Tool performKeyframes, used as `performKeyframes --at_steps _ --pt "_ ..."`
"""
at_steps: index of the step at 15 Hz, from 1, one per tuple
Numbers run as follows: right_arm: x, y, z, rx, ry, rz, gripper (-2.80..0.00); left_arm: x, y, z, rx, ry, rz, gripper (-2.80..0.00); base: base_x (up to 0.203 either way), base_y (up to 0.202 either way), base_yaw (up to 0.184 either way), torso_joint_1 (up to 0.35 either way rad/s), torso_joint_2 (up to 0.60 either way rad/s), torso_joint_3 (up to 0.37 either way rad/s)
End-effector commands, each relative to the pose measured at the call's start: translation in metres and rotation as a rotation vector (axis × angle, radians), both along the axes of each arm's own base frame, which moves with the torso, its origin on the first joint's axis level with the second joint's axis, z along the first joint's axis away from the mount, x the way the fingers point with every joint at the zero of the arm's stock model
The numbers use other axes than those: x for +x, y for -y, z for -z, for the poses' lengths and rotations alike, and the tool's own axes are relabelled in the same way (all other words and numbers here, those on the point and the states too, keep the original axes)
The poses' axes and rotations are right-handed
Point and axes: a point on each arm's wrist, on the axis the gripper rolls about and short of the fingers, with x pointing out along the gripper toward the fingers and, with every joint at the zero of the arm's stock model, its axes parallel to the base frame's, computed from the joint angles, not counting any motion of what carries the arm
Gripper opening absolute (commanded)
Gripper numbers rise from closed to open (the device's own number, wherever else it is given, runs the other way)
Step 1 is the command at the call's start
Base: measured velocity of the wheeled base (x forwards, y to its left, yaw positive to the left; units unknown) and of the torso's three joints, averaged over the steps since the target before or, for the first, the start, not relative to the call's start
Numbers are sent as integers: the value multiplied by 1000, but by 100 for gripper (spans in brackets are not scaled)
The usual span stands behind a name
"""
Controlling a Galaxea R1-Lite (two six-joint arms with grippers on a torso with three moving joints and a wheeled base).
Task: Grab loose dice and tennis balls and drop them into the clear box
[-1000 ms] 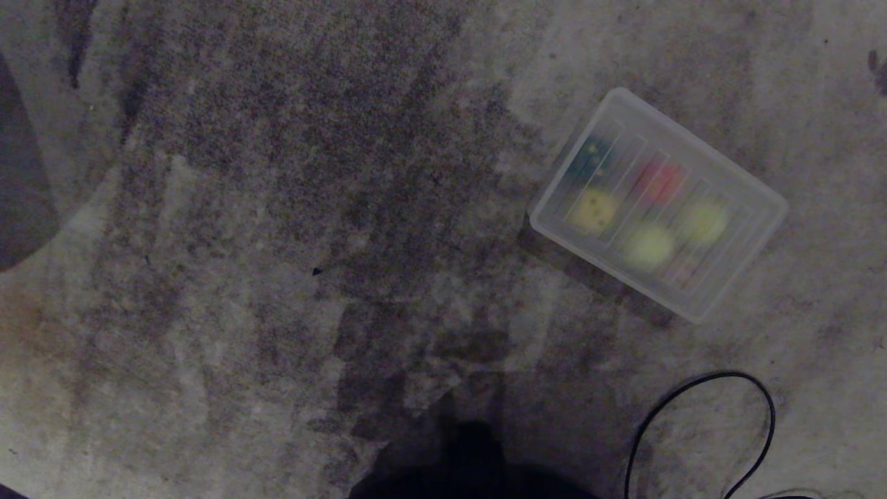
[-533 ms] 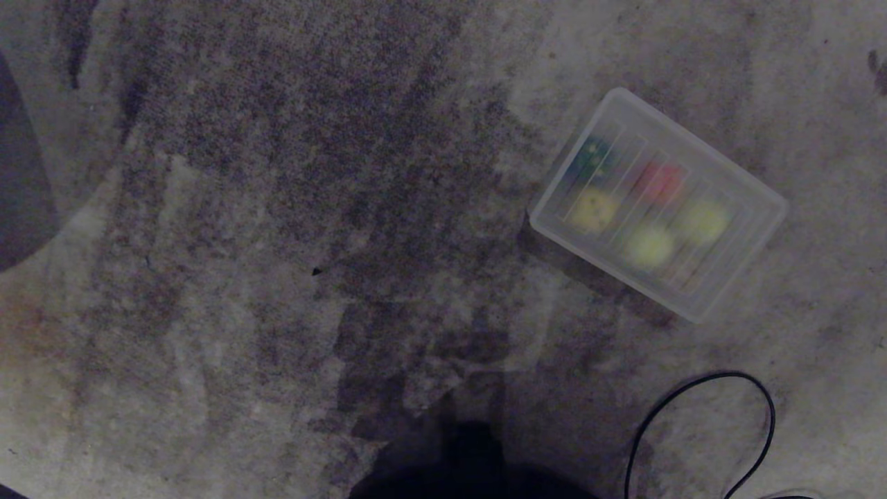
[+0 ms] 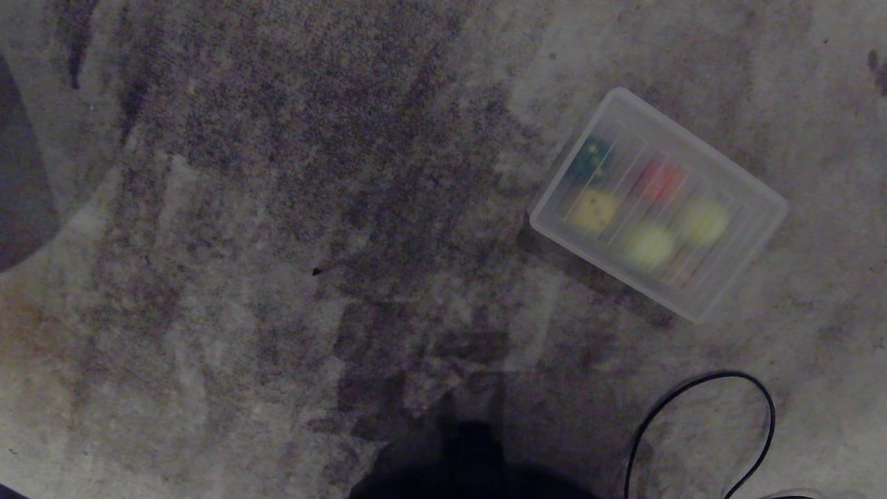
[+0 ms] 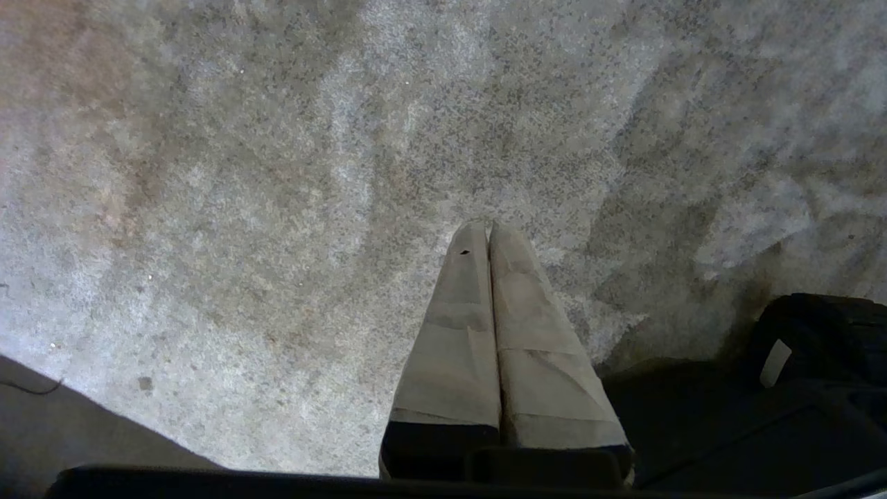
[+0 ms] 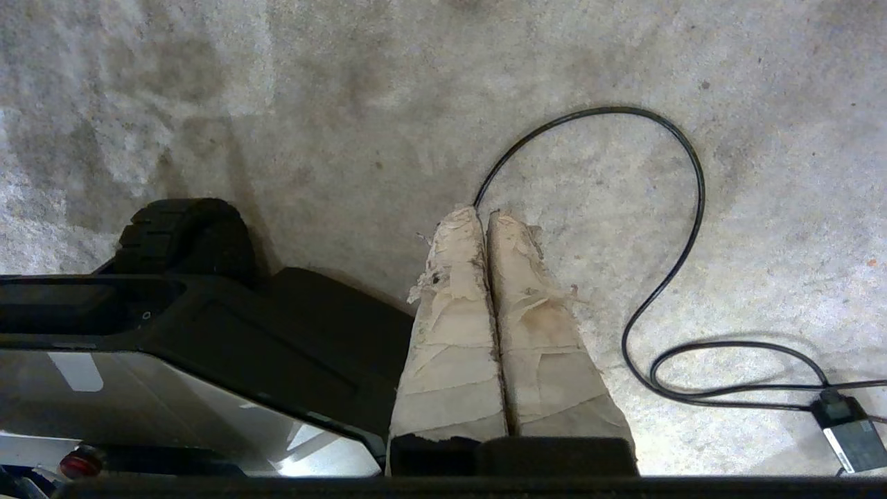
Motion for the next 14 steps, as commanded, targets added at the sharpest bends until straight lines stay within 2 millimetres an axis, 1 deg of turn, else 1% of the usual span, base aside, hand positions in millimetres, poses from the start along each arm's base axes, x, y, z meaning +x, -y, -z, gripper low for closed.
performKeyframes --at_steps 1,4,14 --pt "0 0 0 0 -4 0 -280 0 0 0 -3 -1 -1 -280 0 0 0 0 0 0" --pt "0 0 0 1 -4 0 -280 0 0 0 -3 -1 -1 -280 0 0 0 2 3 48" --pt "0 0 0 9 -5 1 -280 0 0 0 -7 -1 -1 -280 0 0 0 3 2 200"
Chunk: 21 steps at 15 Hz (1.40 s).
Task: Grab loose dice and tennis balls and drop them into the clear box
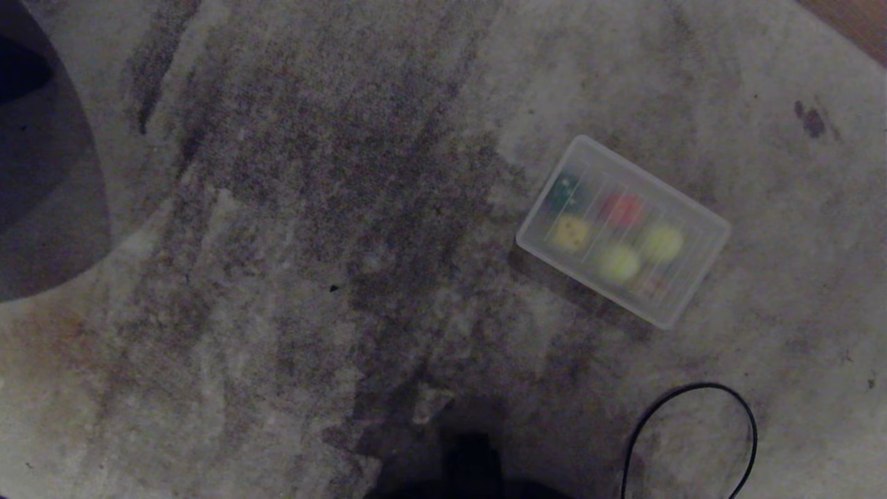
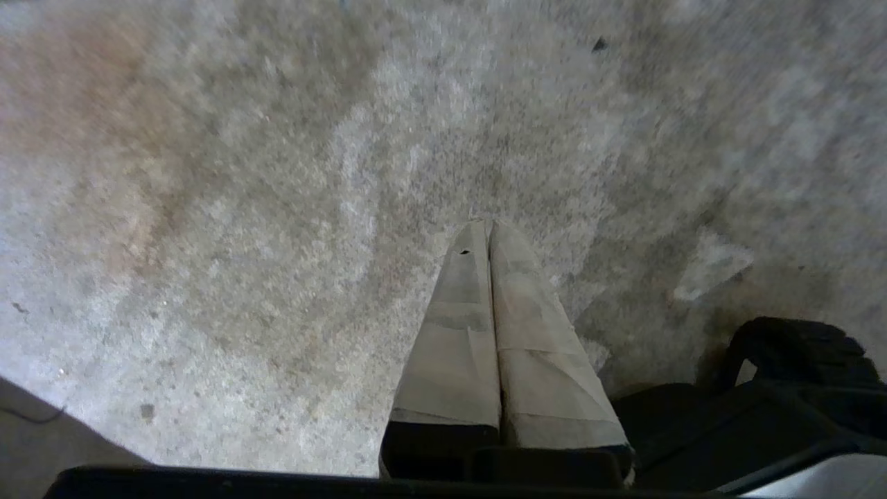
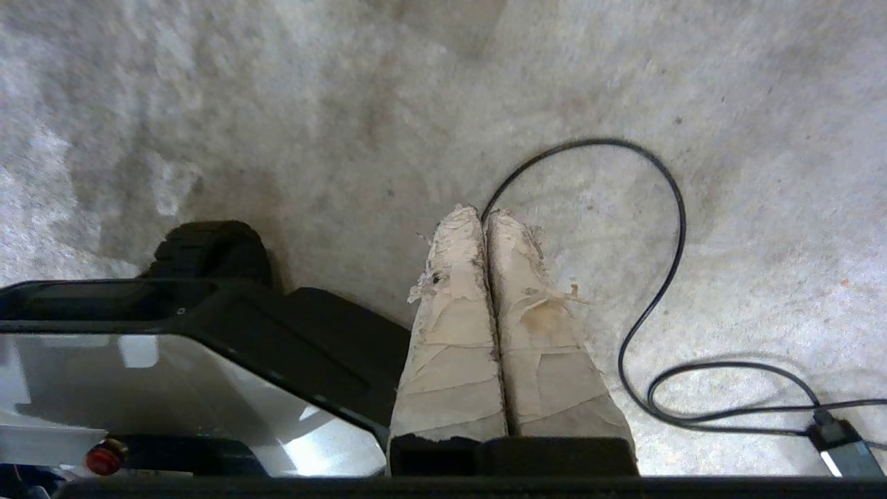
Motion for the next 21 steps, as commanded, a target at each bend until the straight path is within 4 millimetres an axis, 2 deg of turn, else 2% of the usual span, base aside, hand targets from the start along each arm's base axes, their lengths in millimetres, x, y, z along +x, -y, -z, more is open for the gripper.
performKeyframes --at_steps 1,21 --pt "0 0 0 1 -4 0 -280 0 0 0 -1 -2 -1 -280 0 0 0 2 7 205" --pt "0 0 0 -1 -4 -1 -280 0 0 0 1 -2 -1 -280 0 0 0 2 2 202"
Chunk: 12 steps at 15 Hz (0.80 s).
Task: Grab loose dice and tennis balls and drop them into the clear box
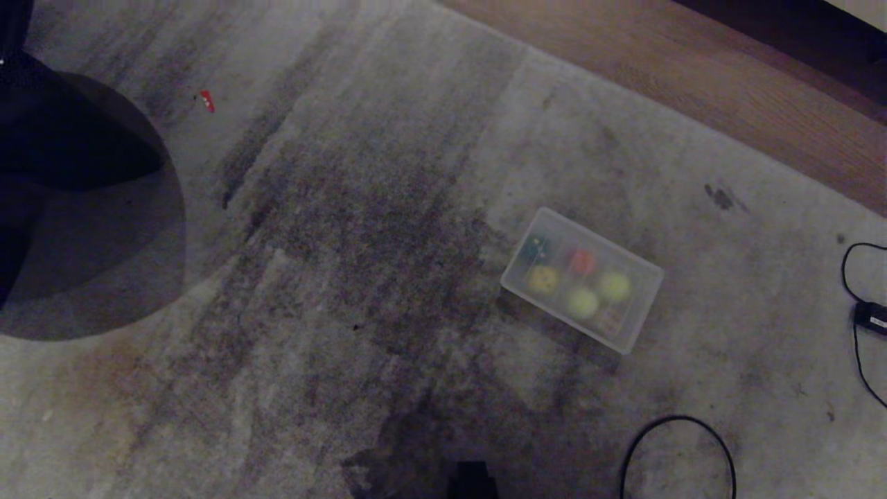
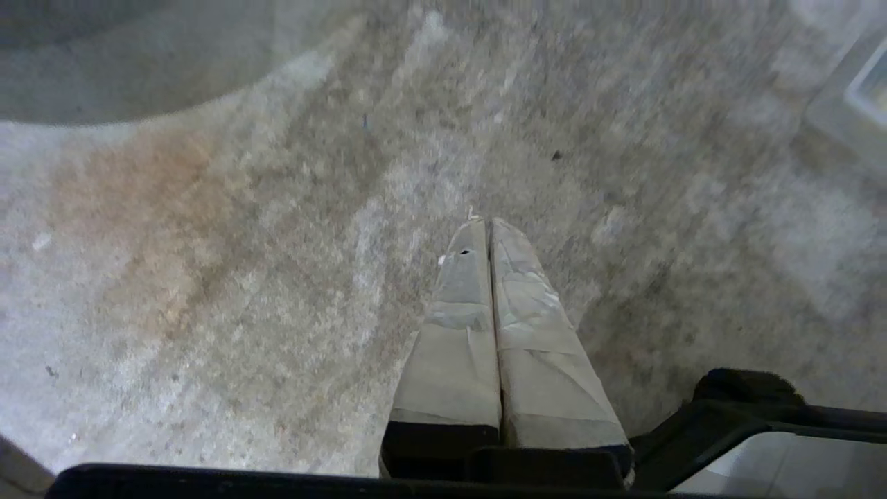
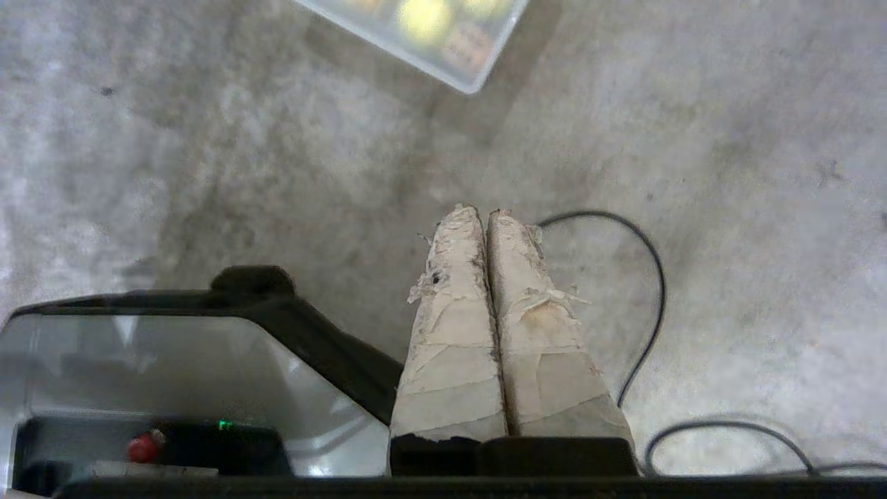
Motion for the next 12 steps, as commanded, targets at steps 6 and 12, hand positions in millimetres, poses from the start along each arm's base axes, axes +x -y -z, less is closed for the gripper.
performKeyframes --at_steps 6,12 --pt "0 0 -1 1 -1 -3 -280 0 0 0 -2 -2 0 -280 0 0 0 2 1 203" --pt "0 0 -1 1 -1 -3 -280 0 0 0 -2 -2 0 -280 0 0 0 3 1 201"
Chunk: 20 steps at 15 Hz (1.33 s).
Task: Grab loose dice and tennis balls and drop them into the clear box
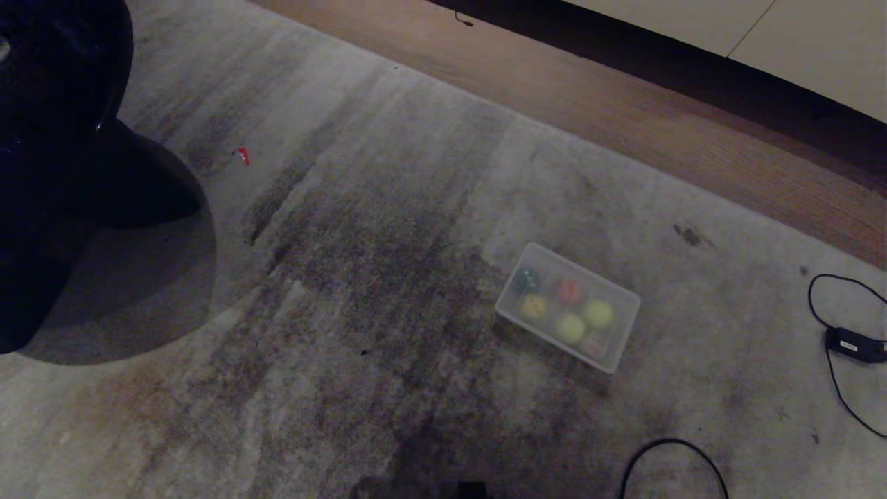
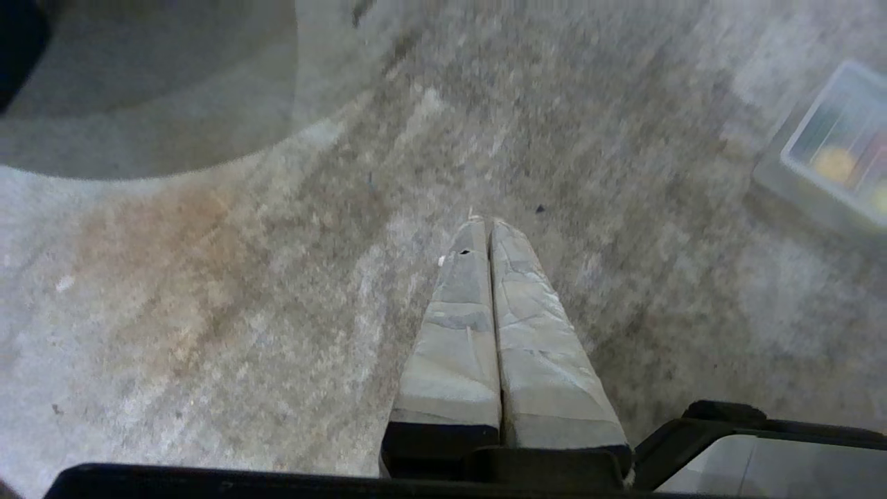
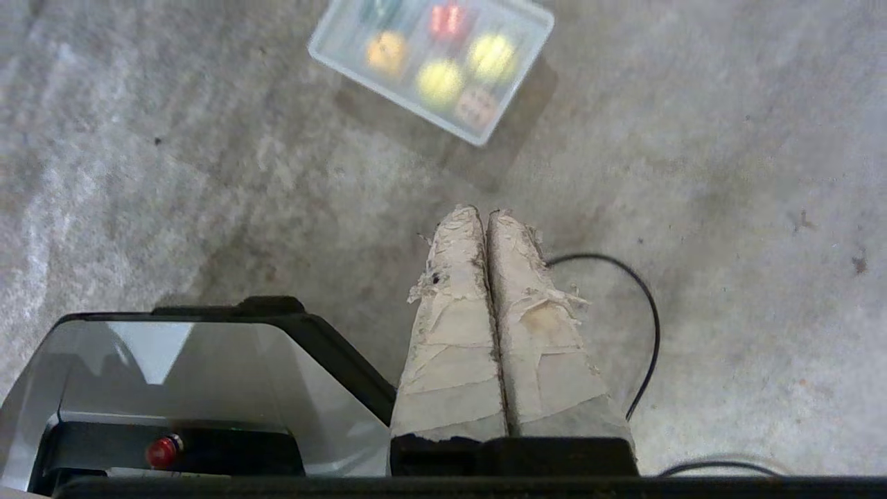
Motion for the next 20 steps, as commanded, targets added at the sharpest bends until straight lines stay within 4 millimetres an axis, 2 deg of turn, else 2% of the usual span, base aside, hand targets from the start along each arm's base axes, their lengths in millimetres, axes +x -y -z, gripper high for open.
performKeyframes --at_steps 1,15,20 --pt "0 0 0 1 -3 -2 -280 0 0 0 0 -2 -1 -280 0 0 0 -2 -2 207" --pt "0 0 0 -16 0 -12 -280 0 0 1 6 -4 1 -280 0 0 0 3 2 203" --pt "0 0 1 -101 -4 -17 -280 0 0 0 0 -2 0 -280 0 0 0 1 5 205"
